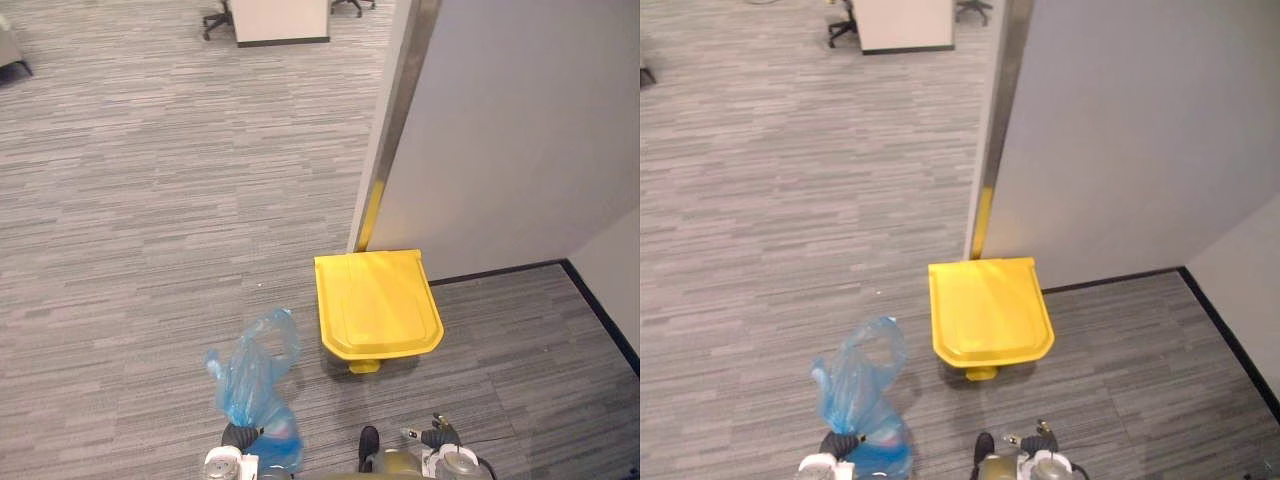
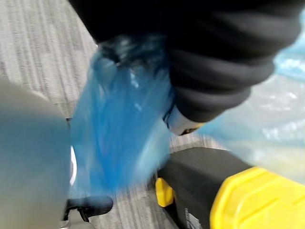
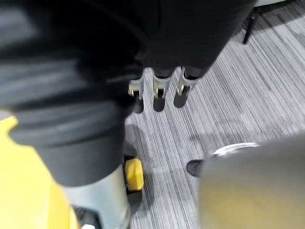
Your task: Gather rubbish on tea table into small bin, then transfer packed bag to large trash can.
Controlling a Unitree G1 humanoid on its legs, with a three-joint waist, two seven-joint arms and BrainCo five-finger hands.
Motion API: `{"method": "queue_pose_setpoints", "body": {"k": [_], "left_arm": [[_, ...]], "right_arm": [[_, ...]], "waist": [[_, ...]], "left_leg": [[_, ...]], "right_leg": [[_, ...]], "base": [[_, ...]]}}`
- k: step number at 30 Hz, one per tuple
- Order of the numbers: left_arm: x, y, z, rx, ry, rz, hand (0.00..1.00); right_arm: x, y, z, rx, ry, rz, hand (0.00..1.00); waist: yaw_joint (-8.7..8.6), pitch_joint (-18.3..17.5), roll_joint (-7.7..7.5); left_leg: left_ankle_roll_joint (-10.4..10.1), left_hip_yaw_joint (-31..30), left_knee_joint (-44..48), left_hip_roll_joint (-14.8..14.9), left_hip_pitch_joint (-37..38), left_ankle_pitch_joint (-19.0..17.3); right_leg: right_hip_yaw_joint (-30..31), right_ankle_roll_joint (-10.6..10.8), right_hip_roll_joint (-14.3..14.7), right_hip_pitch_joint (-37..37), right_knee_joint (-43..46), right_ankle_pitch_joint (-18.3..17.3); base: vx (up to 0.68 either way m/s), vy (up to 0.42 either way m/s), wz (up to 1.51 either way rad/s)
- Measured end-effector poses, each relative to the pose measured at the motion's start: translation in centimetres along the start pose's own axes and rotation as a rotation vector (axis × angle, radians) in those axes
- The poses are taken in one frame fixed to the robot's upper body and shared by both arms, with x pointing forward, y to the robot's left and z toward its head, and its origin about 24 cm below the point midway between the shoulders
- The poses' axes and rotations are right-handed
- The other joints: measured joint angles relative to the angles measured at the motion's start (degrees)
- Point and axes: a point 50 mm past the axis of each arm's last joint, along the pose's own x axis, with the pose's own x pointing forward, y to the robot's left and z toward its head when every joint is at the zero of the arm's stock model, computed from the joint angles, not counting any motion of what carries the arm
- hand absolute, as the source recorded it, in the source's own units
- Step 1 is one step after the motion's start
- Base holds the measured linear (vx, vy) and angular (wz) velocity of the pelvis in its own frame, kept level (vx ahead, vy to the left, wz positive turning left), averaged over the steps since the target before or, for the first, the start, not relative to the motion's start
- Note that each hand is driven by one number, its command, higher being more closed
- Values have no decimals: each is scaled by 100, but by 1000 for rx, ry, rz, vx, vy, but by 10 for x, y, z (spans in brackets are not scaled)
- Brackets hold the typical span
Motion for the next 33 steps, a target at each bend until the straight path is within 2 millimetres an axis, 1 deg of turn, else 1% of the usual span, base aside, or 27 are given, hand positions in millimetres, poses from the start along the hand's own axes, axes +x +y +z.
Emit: {"method": "queue_pose_setpoints", "body": {"k": [1, 2, 3, 4, 5, 6, 7, 8, 9, 10, 11, 12, 13, 14, 15, 17, 18, 20, 21, 22, 23, 24, 26, 27, 29, 32, 33], "left_arm": [[1, 0, 6, -2, -22, 1, 100], [2, 1, 12, 0, -41, 2, 100], [2, 0, 12, -1, -40, 2, 100], [3, 0, 13, 0, -45, 2, 100], [4, 1, 16, 1, -49, 4, 100], [5, 1, 18, 2, -54, 5, 100], [6, 1, 19, -1, -51, 5, 100], [7, 2, 21, 0, -57, 9, 100], [8, 4, 24, 1, -63, 14, 100], [10, -2, 28, -12, -64, 7, 100], [11, -12, 35, -22, -83, -13, 100], [11, -17, 37, -26, -92, -21, 100], [10, -13, 31, -18, -76, -11, 100], [9, -11, 28, -11, -66, -4, 100], [11, -10, 33, -16, -79, 4, 100], [13, -9, 42, -22, -104, 5, 100], [13, -10, 45, -22, -112, 3, 100], [14, -12, 50, -20, -126, -5, 100], [15, -11, 53, -19, -135, -7, 100], [15, -9, 53, -16, -136, -3, 100], [15, -6, 50, -11, -129, 6, 100], [14, -4, 49, -8, -127, 9, 100], [12, 4, 38, 6, -100, 22, 100], [11, 6, 35, 9, -90, 23, 100], [8, 6, 22, 15, -55, 11, 100], [5, -4, 13, 12, -30, -17, 100], [5, -4, 12, 14, -30, -17, 100]], "right_arm": [[0, 0, 4, 3, -19, 0, 0], [1, 2, 11, 6, -45, 6, 0], [1, 3, 11, 4, -45, 9, 0], [1, 3, 12, 2, -49, 13, 0], [1, 4, 14, 2, -55, 16, 0], [2, 5, 16, 3, -58, 16, 0], [2, 4, 16, 1, -55, 14, 0], [2, 5, 14, 1, -44, 16, 0], [1, 7, 14, 0, -37, 21, 0], [4, 4, 24, 20, -59, 7, 0], [5, -4, 32, 35, -87, -18, 0], [5, -9, 32, 21, -94, -30, 0], [4, -5, 30, -17, -95, -16, 0], [2, -1, 25, -31, -86, 0, 0], [2, 0, 26, -30, -89, 0, 0], [3, 3, 33, -21, -108, 8, 0], [4, 6, 33, -26, -89, 15, 0], [5, 4, 33, -30, -86, 11, 0], [5, 3, 32, -32, -82, 9, 0], [5, 3, 29, -34, -74, 11, 0], [4, 4, 25, -36, -63, 15, 0], [4, 4, 24, -37, -61, 16, 0], [3, 5, 15, -40, -31, 19, 0], [2, 5, 13, -39, -26, 19, 0], [2, 3, 11, -35, -26, 14, 0], [1, 2, 10, -28, -22, 10, 0], [1, 2, 9, -28, -21, 10, 0]], "waist": [[-3, 54, -36], [-15, 176, -33], [-20, 179, -36], [-22, 182, -39], [-27, 188, -47], [-38, 208, -56], [-63, 214, -33], [-32, 215, -51], [36, 243, -143], [24, 505, 64], [-59, 685, 16], [-51, 749, -62], [24, 585, 104], [24, 499, -40], [95, 459, 99], [74, 508, 195], [65, 524, 229], [37, 523, 225], [35, 512, 203], [35, 489, 164], [19, 444, 91], [17, 433, 74], [4, 316, -64], [13, 289, -91], [7, 261, -100], [15, 258, -106], [26, 256, -112]], "left_leg": [[66, -46, 140, -23, 90, -167], [131, -67, 336, -43, 301, -365], [128, -70, 359, -17, 355, -414], [142, -92, 452, 45, 437, -559], [128, -117, 483, 97, 474, -635], [106, -141, 500, 125, 513, -681], [73, -176, 511, 198, 525, -718], [54, -184, 481, 229, 524, -725], [-59, -157, 524, 218, 529, -766], [-211, -167, 688, 338, 548, -768], [-333, -194, 715, 189, 786, -566], [-336, -236, 799, 97, 942, -484], [-395, -328, 1083, 229, 912, -550], [-423, -381, 1325, 270, 872, -594], [-395, -371, 1470, 413, 744, -619], [-405, -396, 1672, 550, 496, -611], [-455, -475, 1588, 586, 528, -571], [-474, -484, 1460, 593, 574, -549], [-473, -478, 1351, 588, 604, -551], [-474, -477, 1283, 580, 616, -551], [-473, -478, 1212, 569, 613, -552], [-473, -482, 1202, 570, 612, -553], [-470, -533, 1093, 599, 620, -562], [-480, -544, 1075, 606, 619, -575], [-498, -578, 1017, 655, 627, -697], [-521, -490, 1039, 609, 673, -866], [-510, -445, 1030, 584, 707, -891]], "right_leg": [[-53, 62, -159, -264, 771, 38], [-151, 173, -312, -658, 1533, -182], [-199, 123, -320, -689, 1531, -247], [-365, 46, -296, -813, 1291, -279], [-462, -73, -207, -921, 677, -129], [-556, -98, -152, -975, 128, 60], [-768, -124, -83, -849, -500, 584], [-905, -187, 3, -532, -1092, 1064], [-965, -497, -29, -304, -1346, 1255], [-1010, -608, -35, -305, -920, 1178], [-985, -650, -371, -492, 89, 851], [-970, -429, -447, -717, 647, 454], [-896, -415, -221, -622, 256, 272], [-923, -837, -62, -431, -190, 300], [-1109, -822, 15, -408, -277, 375], [-1201, -855, 108, -467, -342, 379], [-1224, -886, 163, -457, -354, 365], [-1263, -899, 167, -423, -409, 380], [-1286, -903, 169, -397, -494, 456], [-1284, -910, 170, -388, -554, 529], [-1259, -881, 178, -376, -643, 617], [-1255, -877, 182, -370, -666, 636], [-1247, -860, 240, -275, -872, 788], [-1247, -875, 251, -271, -900, 814], [-1282, -913, 280, -259, -914, 870], [-1285, -953, 242, -259, -833, 937], [-1274, -967, 221, -257, -804, 951]], "base": [[135, 111, 3], [125, 79, 4], [141, 75, 10], [183, 42, 14], [235, 21, 18], [372, -24, 20], [444, -66, 8], [451, -73, -2], [418, -64, -5], [331, -22, 19], [289, -30, 26], [231, -130, 24], [280, -243, 15], [365, -299, 0], [343, -215, -2], [224, -135, -1], [176, -100, 5], [87, -62, 9], [-38, -27, 18], [-104, -14, 21], [-83, -8, 15], [-84, -17, 28], [-89, -39, 23], [-103, -71, 12], [-99, -67, 12], [-158, -49, 3], [-214, -27, -8]]}}
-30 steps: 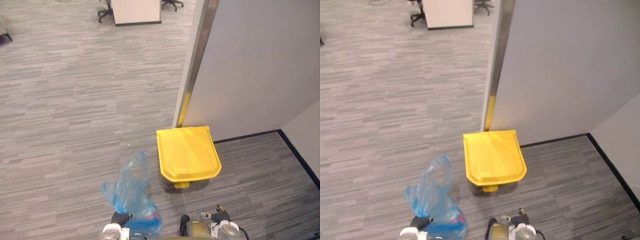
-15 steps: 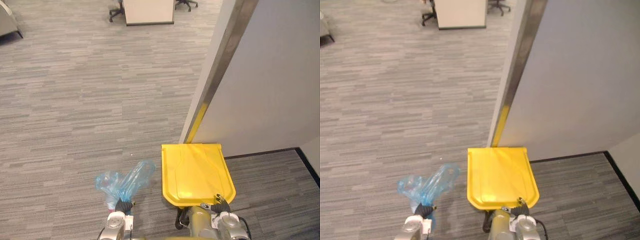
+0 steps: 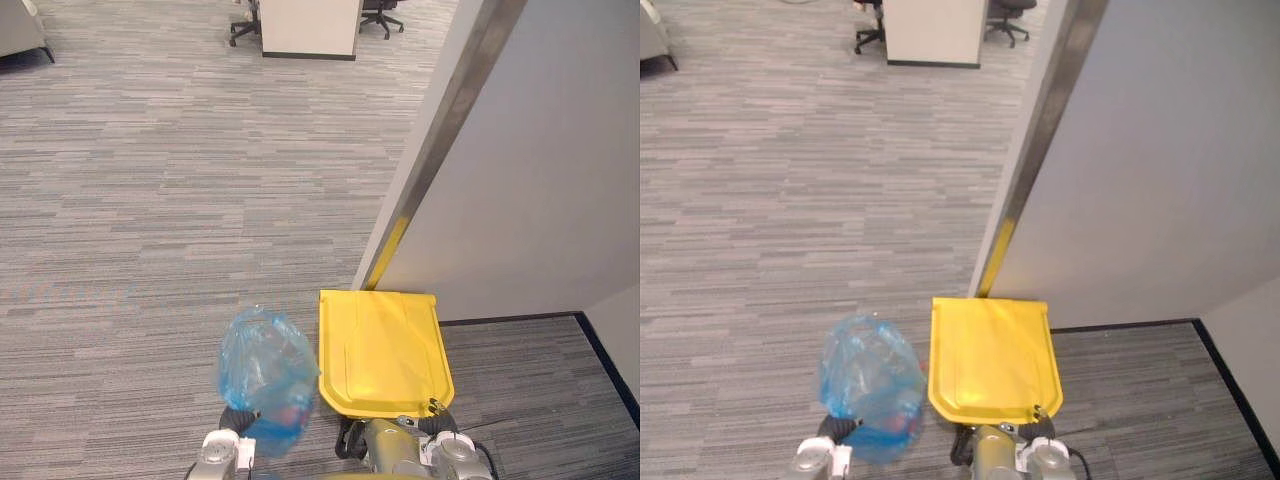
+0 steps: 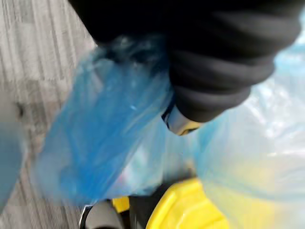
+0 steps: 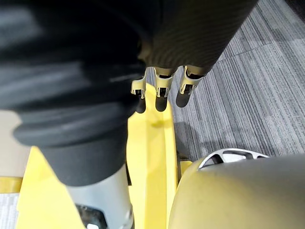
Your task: Gather rubbish on tea table into small bin, then transfer packed bag to large trash can.
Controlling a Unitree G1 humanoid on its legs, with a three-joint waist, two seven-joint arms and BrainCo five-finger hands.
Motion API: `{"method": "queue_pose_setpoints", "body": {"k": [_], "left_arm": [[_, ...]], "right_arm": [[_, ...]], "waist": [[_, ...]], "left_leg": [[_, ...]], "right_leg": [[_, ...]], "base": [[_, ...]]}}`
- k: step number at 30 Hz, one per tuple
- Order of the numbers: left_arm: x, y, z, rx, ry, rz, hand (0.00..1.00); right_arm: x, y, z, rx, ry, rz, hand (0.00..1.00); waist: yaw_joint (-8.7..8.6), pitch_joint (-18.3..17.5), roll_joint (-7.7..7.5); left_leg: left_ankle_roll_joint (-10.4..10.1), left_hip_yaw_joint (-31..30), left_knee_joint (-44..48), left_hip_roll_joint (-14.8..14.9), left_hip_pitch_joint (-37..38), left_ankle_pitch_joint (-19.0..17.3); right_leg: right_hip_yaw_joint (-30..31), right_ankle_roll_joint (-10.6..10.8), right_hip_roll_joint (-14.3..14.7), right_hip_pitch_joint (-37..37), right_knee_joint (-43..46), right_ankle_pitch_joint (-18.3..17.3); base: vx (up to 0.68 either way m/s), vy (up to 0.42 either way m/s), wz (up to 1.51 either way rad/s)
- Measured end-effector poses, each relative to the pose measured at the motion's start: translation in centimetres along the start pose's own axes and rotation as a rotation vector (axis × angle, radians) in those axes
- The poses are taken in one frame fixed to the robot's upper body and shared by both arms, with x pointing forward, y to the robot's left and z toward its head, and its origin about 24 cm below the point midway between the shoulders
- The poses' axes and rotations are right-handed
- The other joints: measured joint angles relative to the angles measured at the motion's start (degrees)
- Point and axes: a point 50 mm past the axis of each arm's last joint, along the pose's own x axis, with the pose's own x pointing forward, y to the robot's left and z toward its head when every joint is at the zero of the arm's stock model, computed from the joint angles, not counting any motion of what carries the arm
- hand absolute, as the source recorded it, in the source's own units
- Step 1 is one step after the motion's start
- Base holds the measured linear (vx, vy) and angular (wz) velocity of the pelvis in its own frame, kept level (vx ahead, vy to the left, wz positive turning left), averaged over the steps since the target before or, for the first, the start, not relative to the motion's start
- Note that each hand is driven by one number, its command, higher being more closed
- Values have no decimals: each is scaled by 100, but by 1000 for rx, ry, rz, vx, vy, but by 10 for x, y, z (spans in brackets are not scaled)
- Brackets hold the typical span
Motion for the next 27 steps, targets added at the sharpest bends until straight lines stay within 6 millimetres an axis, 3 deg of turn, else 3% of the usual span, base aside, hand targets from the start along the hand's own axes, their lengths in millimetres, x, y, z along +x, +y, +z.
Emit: {"method": "queue_pose_setpoints", "body": {"k": [3, 4, 5, 6, 8, 10, 11, 12, 13, 14, 15, 16, 17, 19, 27], "left_arm": [[-1, 2, -3, 1, 7, 6, 100], [-1, 4, -1, 5, 2, 11, 100], [0, 7, 0, 8, -2, 18, 100], [-3, 6, -7, 1, 13, 19, 100], [-4, 12, -8, -17, 19, 46, 100], [-4, 13, -8, -26, 19, 49, 100], [-4, 13, -8, -25, 19, 50, 100], [-4, 14, -8, -25, 17, 52, 100], [-3, 17, -7, -23, 17, 59, 100], [-2, 13, -6, -40, 20, 57, 100], [-3, 3, -7, -63, 20, 35, 100], [-3, -2, -6, -74, 17, 23, 100], [-3, -3, -6, -75, 17, 22, 100], [-3, -3, -5, -76, 13, 21, 100], [-2, -3, -5, -89, 17, 13, 100]], "right_arm": [[-2, -1, -6, -3, 11, 0, 0], [-2, 0, -6, -9, 14, 3, 0], [-2, 0, -8, -17, 16, 7, 0], [-3, 1, -8, -19, 13, 12, 0], [-4, -2, -8, -12, -3, 4, 0], [-6, -6, -16, -7, 12, -8, 0], [-7, -6, -18, -8, 18, -9, 0], [-8, -7, -21, -9, 25, -10, 0], [-8, -6, -26, -12, 47, -7, 0], [-8, -9, -28, -12, 61, -13, 0], [-7, -20, -31, -31, 72, -38, 0], [-7, -24, -33, -43, 82, -46, 0], [-7, -24, -34, -44, 92, -48, 0], [-8, -23, -38, -42, 103, -49, 0], [-7, -25, -36, -37, 99, -60, 0]], "waist": [[27, -18, -98], [28, 5, -161], [30, 3, -258], [64, -31, -130], [49, -36, -154], [50, -48, -161], [52, -54, -171], [53, -88, -222], [44, -182, -386], [27, -207, -234], [51, -305, -4], [53, -350, 135], [49, -359, 153], [21, -352, 126], [13, -317, 175]], "left_leg": [[26, 205, 14, -166, 35, -53], [49, 331, 121, -232, -8, -99], [63, 464, 187, -250, -90, -99], [94, 565, 207, -187, -188, -62], [87, 697, 309, -45, -336, 31], [29, 625, 234, 121, -433, 190], [-9, 616, 197, 140, -464, 250], [-103, 615, 160, 142, -593, 356], [-80, 590, 4, 18, -685, 453], [-75, 500, -190, 25, -709, 555], [80, 351, -418, 68, -817, 655], [192, 303, -523, 74, -911, 781], [223, 324, -559, 61, -916, 870], [94, 365, -563, 121, -950, 1111], [30, 485, -521, 121, -978, 1151]], "right_leg": [[61, 57, -132, 12, -111, 133], [58, 111, -192, 44, -248, 330], [104, 465, -177, 50, -496, 523], [46, 646, -178, 2, -517, 310], [103, 287, -390, -327, 1331, -446], [270, 280, -410, -67, 2321, -1053], [352, 320, -429, 20, 2447, -1223], [632, 553, -481, 212, 2448, -1651], [872, 621, -333, 412, 1741, -2106], [852, 360, -120, 463, 1324, -1981], [835, 266, 158, 537, 701, -1688], [800, 219, 318, 624, 255, -1444], [797, 195, 362, 658, 114, -1361], [729, 131, 456, 791, -192, -1208], [768, 151, 542, 1061, -839, -787]], "base": [[-279, -13, -11], [-357, 7, -24], [-454, -24, -31], [-379, -38, -48], [-317, -68, -28], [-253, -142, 6], [-159, -193, -5], [-114, -247, -11], [-95, -267, -10], [-51, -227, -19], [-39, -121, -22], [-38, -72, -25], [-36, -58, -6], [-27, -79, 7], [-17, 41, -2]]}}
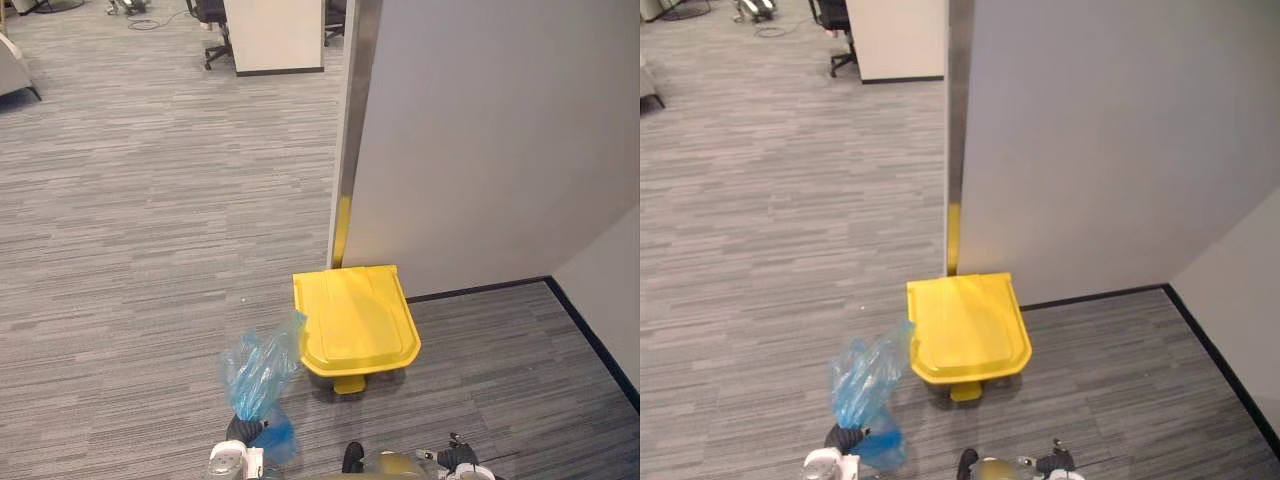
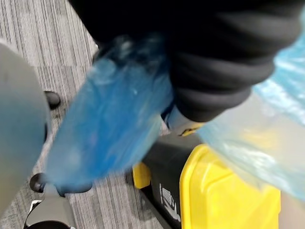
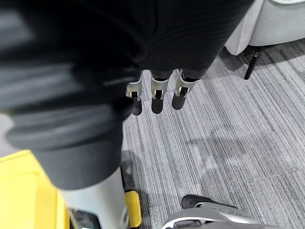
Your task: Gather rubbish on tea table into small bin, then transfer packed bag to large trash can.
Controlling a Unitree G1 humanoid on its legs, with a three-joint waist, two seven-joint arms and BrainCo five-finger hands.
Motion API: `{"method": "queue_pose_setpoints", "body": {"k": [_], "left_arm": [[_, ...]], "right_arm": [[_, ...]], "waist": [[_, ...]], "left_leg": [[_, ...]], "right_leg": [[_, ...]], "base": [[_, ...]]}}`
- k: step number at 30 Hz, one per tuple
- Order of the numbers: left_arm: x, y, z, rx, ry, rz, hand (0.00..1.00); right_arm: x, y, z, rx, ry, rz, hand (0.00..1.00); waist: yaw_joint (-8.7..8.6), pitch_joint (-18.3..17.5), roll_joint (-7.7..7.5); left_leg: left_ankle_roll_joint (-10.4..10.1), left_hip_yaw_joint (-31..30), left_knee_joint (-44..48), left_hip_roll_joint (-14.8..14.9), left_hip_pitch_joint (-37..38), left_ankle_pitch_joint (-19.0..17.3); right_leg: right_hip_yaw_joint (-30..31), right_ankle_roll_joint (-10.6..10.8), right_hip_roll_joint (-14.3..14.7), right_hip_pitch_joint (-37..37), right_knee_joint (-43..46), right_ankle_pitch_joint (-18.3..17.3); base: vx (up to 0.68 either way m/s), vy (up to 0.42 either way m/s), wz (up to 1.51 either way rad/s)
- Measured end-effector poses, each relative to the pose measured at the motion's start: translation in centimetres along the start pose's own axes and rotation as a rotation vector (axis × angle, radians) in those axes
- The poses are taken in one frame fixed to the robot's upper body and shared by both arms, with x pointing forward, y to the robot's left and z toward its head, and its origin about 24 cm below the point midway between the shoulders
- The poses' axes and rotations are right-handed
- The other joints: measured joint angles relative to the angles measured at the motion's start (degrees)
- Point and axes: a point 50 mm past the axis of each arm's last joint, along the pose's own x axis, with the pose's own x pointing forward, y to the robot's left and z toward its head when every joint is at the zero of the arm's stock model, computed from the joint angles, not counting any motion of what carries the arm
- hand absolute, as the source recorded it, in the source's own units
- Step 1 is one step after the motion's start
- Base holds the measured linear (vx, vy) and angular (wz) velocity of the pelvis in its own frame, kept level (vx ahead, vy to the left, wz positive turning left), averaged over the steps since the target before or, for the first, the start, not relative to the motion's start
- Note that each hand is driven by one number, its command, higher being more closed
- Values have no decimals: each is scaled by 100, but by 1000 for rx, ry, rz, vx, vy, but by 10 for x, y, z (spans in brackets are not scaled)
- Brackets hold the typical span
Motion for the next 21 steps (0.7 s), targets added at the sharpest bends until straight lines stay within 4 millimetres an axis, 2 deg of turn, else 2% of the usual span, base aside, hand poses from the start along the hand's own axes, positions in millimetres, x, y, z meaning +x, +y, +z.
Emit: {"method": "queue_pose_setpoints", "body": {"k": [2, 7, 11, 13, 14, 15, 16, 17, 18, 20, 21], "left_arm": [[0, -1, 1, 1, -2, -3, 100], [1, -2, -1, 19, 7, -10, 100], [2, 4, 1, 40, 7, 0, 100], [7, 12, 13, 67, -17, 19, 100], [7, 15, 16, 71, -27, 26, 100], [7, 17, 19, 60, -41, 36, 100], [7, 22, 18, 66, -40, 50, 100], [6, 27, 20, 71, -52, 63, 100], [5, 28, 18, 66, -48, 71, 100], [1, 17, 6, 34, -22, 51, 100], [0, 14, 3, 27, -13, 46, 100]], "right_arm": [[0, -2, 0, 9, 1, -7, 0], [1, -4, 3, 4, -6, -12, 0], [4, 6, 25, -18, -64, 18, 0], [5, 12, 31, -27, -84, 34, 0], [5, 12, 31, -34, -83, 37, 0], [5, 11, 35, -33, -95, 33, 0], [5, 10, 32, -35, -85, 31, 0], [3, 12, 23, -33, -59, 37, 0], [3, 12, 19, -34, -48, 37, 0], [4, 3, 16, -43, -39, 15, 0], [4, 2, 16, -44, -39, 12, 0]], "waist": [[-28, 9, 77], [-41, 49, 137], [-40, 181, 25], [-99, 264, -119], [-81, 263, -117], [-48, 327, -4], [-55, 266, -82], [-65, 219, -229], [-49, 210, -253], [21, 75, 7], [33, 48, 53]], "left_leg": [[-4, -8, -230, -42, 28, 33], [48, 4, -682, -206, 99, 222], [96, 283, -574, -334, -129, 255], [156, 316, -352, -419, -402, 255], [186, 364, -357, -400, -403, 271], [225, 427, -390, -251, -420, 290], [247, 348, -408, -322, -383, 271], [226, 228, -450, -430, -296, 276], [188, 177, -467, -430, -236, 283], [177, 122, -513, -255, -309, 366], [185, 140, -525, -240, -339, 380]], "right_leg": [[-27, -3, 14, 75, -277, 267], [52, 58, -11, 49, -596, 582], [358, 148, -162, -591, 51, 515], [446, 167, -286, -873, 226, 571], [484, 324, -252, -847, 81, 682], [416, 185, -290, -951, 869, 228], [349, 226, -485, -933, 1819, -382], [404, 492, -586, -563, 1505, -802], [435, 242, -497, -404, 1196, -852], [401, 232, -185, -98, 282, -359], [430, 234, -147, -72, 174, -281]], "base": [[-19, 90, 6], [-46, 68, -6], [-104, 32, -38], [-176, -13, -10], [-121, -3, -12], [-90, 2, 5], [-58, -45, 27], [-25, -86, 34], [-1, -87, 28], [11, -24, -9], [47, -10, -25]]}}
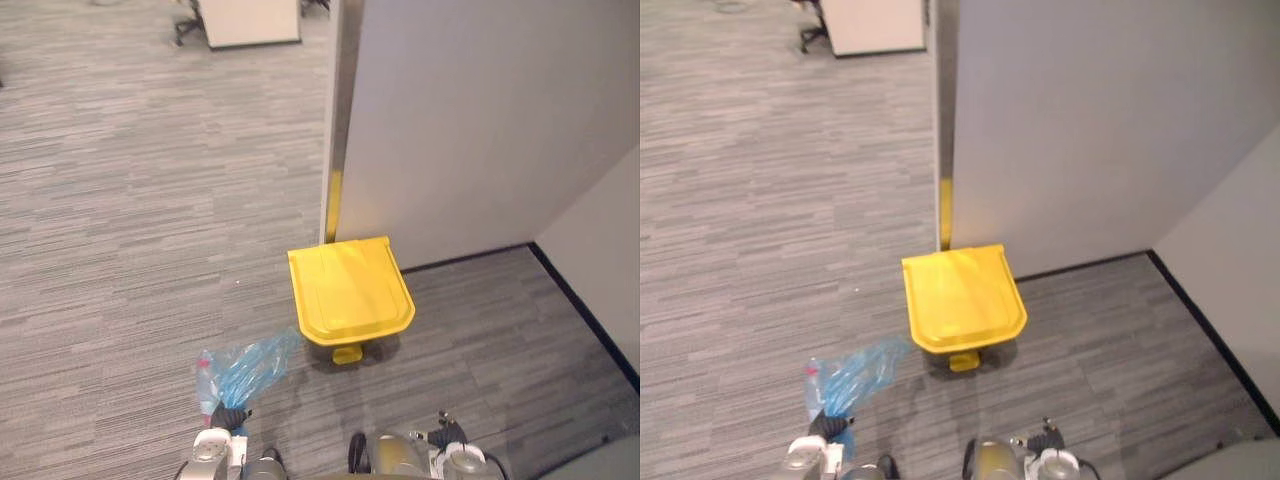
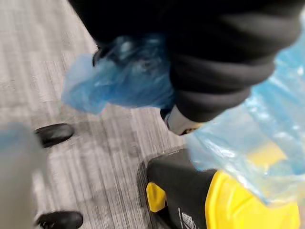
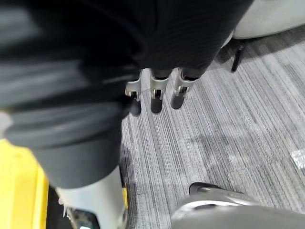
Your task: Gather rubbish on tea table into small bin, then transfer packed bag to large trash can.
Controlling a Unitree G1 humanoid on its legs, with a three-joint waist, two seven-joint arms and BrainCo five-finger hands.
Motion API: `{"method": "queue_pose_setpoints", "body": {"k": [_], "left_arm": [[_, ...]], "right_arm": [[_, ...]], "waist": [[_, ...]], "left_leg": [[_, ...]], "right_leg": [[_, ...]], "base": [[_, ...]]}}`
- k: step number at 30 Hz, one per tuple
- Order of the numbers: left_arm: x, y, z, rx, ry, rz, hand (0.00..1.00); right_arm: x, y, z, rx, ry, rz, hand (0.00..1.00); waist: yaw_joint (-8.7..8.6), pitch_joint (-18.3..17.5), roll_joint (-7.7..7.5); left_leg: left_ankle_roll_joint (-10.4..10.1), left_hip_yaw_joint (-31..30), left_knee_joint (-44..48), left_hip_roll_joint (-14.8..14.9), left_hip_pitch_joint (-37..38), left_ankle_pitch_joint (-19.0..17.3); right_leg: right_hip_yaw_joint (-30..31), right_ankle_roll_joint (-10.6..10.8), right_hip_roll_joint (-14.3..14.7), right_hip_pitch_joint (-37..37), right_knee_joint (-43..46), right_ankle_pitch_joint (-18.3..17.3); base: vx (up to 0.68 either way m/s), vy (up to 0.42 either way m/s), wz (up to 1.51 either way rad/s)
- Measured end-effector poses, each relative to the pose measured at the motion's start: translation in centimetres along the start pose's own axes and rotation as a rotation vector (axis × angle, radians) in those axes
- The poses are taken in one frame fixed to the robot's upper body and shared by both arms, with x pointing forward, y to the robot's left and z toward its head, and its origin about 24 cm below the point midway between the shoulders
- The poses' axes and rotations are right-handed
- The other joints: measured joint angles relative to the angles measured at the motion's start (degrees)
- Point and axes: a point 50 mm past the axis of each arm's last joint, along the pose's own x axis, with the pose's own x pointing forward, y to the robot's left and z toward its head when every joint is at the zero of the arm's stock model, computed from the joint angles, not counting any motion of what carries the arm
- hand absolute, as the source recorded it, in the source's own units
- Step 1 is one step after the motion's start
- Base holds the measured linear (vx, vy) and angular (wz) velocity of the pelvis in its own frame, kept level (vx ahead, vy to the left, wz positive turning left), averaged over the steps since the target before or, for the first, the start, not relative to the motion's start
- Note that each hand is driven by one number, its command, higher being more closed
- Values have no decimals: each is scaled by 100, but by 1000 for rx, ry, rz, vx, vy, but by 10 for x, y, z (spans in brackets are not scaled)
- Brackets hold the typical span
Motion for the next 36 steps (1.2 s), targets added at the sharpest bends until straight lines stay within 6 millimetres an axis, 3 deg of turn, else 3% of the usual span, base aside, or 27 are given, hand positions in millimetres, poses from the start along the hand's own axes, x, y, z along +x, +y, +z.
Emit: {"method": "queue_pose_setpoints", "body": {"k": [1, 8, 17, 20, 21, 23, 25, 26, 27, 29, 31, 33, 34, 35, 36], "left_arm": [[0, -2, -1, -3, 5, -4, 100], [0, -3, -7, -2, 35, -15, 100], [-2, -4, -11, -3, 48, -24, 100], [-2, -4, -11, -3, 48, -20, 100], [-1, -4, -11, -3, 46, -20, 100], [-1, -3, -9, -2, 42, -15, 100], [2, -2, -3, -12, 28, -5, 100], [3, 1, 0, -10, 24, 9, 100], [4, 3, 1, -7, 21, 16, 100], [5, 13, 4, -4, 11, 43, 100], [5, 15, 6, -30, 3, 55, 100], [5, 14, 8, -40, -3, 56, 100], [7, 12, 12, -51, -13, 54, 100], [7, 4, 14, -63, -18, 34, 100], [8, 1, 14, -65, -19, 28, 100]], "right_arm": [[0, 1, 2, 6, -3, 1, 0], [-2, 5, -4, 44, 17, 4, 0], [-1, 8, 0, 44, 9, 9, 0], [1, 9, 8, 43, -8, 14, 0], [2, 9, 10, 42, -8, 15, 0], [2, 8, 8, 57, -3, 9, 0], [5, 4, 22, 91, -39, -5, 0], [5, 3, 28, 94, -61, -10, 0], [5, 4, 29, 94, -68, -10, 0], [5, 8, 34, 97, -81, 0, 0], [4, 10, 38, 92, -96, -3, 0], [2, 13, 34, 85, -90, -2, 0], [2, 14, 35, 89, -91, -1, 0], [4, 7, 39, 78, -104, -15, 0], [4, 6, 41, 76, -110, -17, 0]], "waist": [[-12, -3, 68], [-29, -11, -67], [-27, 8, 24], [-16, 28, 2], [-22, 66, -43], [-34, 150, -73], [-40, 396, -7], [-92, 519, 14], [-80, 550, -5], [-26, 708, -173], [-15, 780, -244], [9, 791, -351], [27, 843, -384], [30, 923, -195], [40, 919, -135]], "left_leg": [[-13, -2, -40, 2, 15, 31], [-62, -12, -173, -36, 255, 90], [-53, 8, -193, -115, 320, 90], [60, 13, -171, -181, 220, 14], [93, 34, -169, -293, 246, -3], [289, -29, -324, -444, 508, -110], [393, -189, -199, -481, 656, -246], [581, -216, 113, -391, 643, -456], [614, -220, 220, -361, 638, -529], [471, -195, 722, -208, 601, -785], [337, -229, 1351, -68, 524, -1184], [177, -321, 1923, -56, 522, -1648], [87, -360, 2286, -22, 525, -1958], [-15, -372, 2410, 212, 512, -2102], [-34, -412, 2408, 281, 477, -2156]], "right_leg": [[12, -21, 27, 36, -74, 56], [-5, -25, 53, 422, -493, 294], [106, 42, 43, 598, -865, 520], [297, 98, -33, 163, -299, 333], [355, 151, -151, -77, 221, 118], [355, 436, -391, -147, 743, -36], [238, 1043, -567, -752, 1997, -24], [98, 965, -622, -966, 1906, -110], [26, 950, -644, -1055, 1770, -64], [-352, 807, -715, -1290, 518, 476], [-699, 666, -787, -1361, 305, 471], [-771, 620, -827, -1207, 333, 212], [-746, 549, -805, -1138, 379, 454], [-826, 525, -675, -1163, 523, 496], [-841, 516, -615, -1206, 555, 503]], "base": [[58, -2, -13], [56, 26, 0], [3, 19, -5], [-53, 21, -29], [-71, 38, -13], [-77, 81, -14], [-92, 90, -10], [-87, 103, 1], [-48, 102, 8], [41, 36, 12], [138, -107, 18], [283, -225, 16], [290, -188, 6], [276, -165, 1], [239, -155, 15]]}}
